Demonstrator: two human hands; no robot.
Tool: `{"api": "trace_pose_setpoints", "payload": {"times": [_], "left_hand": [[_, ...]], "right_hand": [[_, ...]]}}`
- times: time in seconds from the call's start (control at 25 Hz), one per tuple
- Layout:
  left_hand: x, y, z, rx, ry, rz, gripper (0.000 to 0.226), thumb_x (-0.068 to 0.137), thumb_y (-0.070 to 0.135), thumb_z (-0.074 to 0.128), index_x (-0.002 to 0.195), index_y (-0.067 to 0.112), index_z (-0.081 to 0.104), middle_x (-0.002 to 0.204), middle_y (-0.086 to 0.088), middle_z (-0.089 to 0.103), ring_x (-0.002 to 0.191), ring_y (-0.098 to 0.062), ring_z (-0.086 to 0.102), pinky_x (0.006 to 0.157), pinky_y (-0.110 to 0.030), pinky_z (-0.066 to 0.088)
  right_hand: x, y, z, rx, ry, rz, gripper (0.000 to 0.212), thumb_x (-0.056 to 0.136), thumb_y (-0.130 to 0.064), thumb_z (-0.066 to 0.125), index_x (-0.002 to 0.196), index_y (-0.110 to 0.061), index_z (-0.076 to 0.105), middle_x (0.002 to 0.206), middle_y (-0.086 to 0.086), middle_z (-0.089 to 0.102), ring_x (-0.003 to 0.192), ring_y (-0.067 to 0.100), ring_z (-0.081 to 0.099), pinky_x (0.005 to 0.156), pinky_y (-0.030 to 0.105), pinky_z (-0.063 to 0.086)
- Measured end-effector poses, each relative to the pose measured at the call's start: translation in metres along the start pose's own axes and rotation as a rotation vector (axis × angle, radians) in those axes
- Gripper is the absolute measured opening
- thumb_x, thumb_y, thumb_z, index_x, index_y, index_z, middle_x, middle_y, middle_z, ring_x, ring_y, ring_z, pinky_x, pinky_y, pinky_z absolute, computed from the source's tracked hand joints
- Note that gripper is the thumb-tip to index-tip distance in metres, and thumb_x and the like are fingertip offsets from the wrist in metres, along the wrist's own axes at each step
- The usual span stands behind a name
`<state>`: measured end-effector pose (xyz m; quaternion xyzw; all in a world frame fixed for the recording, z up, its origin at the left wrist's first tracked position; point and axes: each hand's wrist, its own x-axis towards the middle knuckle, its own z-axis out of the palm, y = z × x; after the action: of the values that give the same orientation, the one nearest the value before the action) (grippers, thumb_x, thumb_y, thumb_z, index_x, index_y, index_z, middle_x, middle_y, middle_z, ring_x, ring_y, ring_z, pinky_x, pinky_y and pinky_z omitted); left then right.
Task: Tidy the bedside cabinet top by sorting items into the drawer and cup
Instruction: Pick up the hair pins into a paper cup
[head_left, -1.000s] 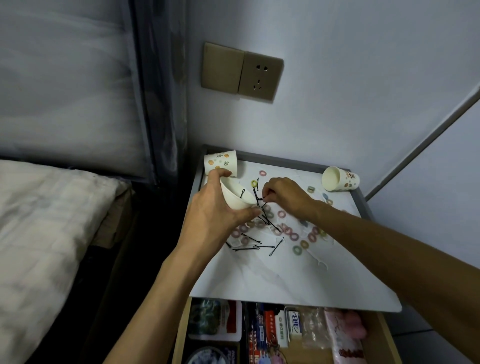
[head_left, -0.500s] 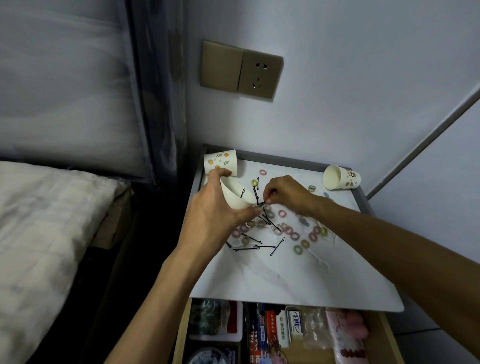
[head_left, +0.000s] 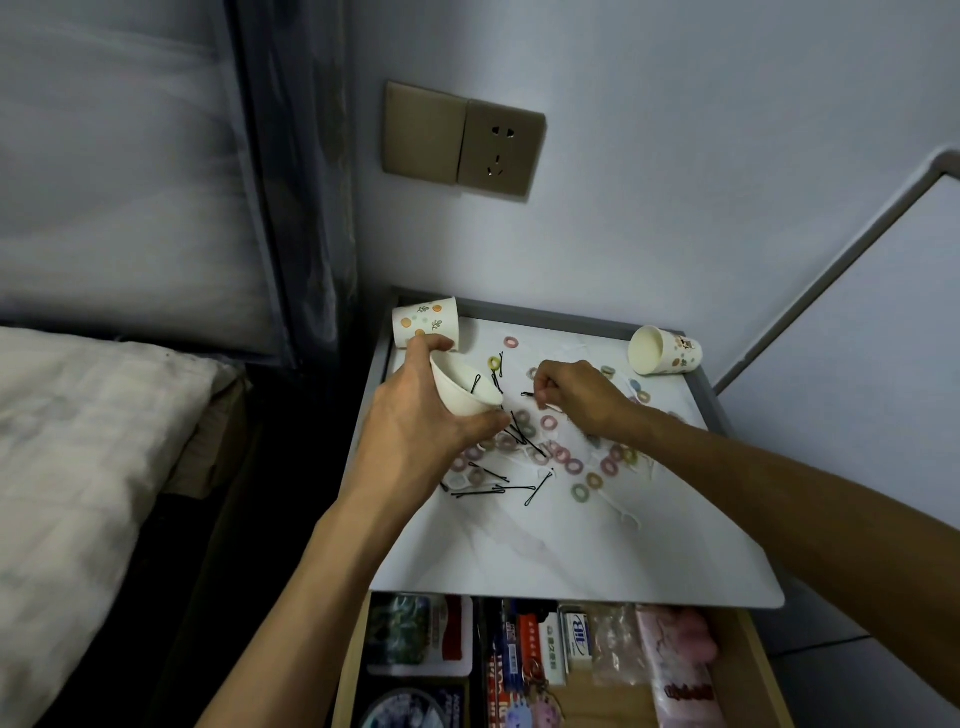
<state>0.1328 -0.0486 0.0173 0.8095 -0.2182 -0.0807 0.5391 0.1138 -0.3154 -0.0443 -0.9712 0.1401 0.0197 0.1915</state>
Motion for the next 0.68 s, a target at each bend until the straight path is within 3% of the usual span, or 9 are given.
{"api": "trace_pose_setpoints", "payload": {"times": [0.08,0.2,0.44,0.68], "left_hand": [[0.0,0.0,0.001,-0.006,-0.006,-0.007,0.077,0.06,0.037,0.09,0.124,0.032,0.046,0.097,0.005,0.063,0.082,-0.015,0.066,0.072,-0.041,0.058],[0.0,0.002,0.003,-0.021,-0.016,-0.015,0.078,0.059,0.038,0.09,0.123,0.033,0.046,0.102,-0.001,0.065,0.091,-0.026,0.066,0.075,-0.046,0.058],[0.0,0.001,0.003,-0.01,-0.009,-0.005,0.078,0.058,0.042,0.089,0.123,0.034,0.046,0.103,0.001,0.064,0.092,-0.023,0.065,0.077,-0.045,0.057],[-0.003,0.003,0.005,0.02,-0.011,0.003,0.079,0.058,0.044,0.088,0.124,0.034,0.046,0.101,0.003,0.064,0.089,-0.02,0.065,0.078,-0.042,0.057]], "right_hand": [[-0.005,0.0,-0.008,0.013,0.015,0.01,0.011,0.09,-0.009,0.063,0.085,-0.018,0.067,0.075,-0.007,0.068,0.069,0.001,0.061,0.063,0.02,0.042],[-0.011,0.001,-0.02,-0.021,0.023,-0.008,0.013,0.089,-0.01,0.064,0.097,-0.01,0.074,0.084,0.002,0.074,0.08,0.012,0.066,0.077,0.027,0.05],[-0.012,0.0,-0.022,0.0,0.013,0.109,0.011,0.089,-0.006,0.063,0.088,-0.01,0.072,0.087,0.004,0.073,0.081,0.016,0.065,0.075,0.029,0.051],[-0.024,-0.016,-0.043,0.119,0.137,0.066,0.01,0.091,-0.008,0.063,0.094,-0.008,0.073,0.093,0.006,0.072,0.087,0.021,0.067,0.075,0.026,0.052]]}}
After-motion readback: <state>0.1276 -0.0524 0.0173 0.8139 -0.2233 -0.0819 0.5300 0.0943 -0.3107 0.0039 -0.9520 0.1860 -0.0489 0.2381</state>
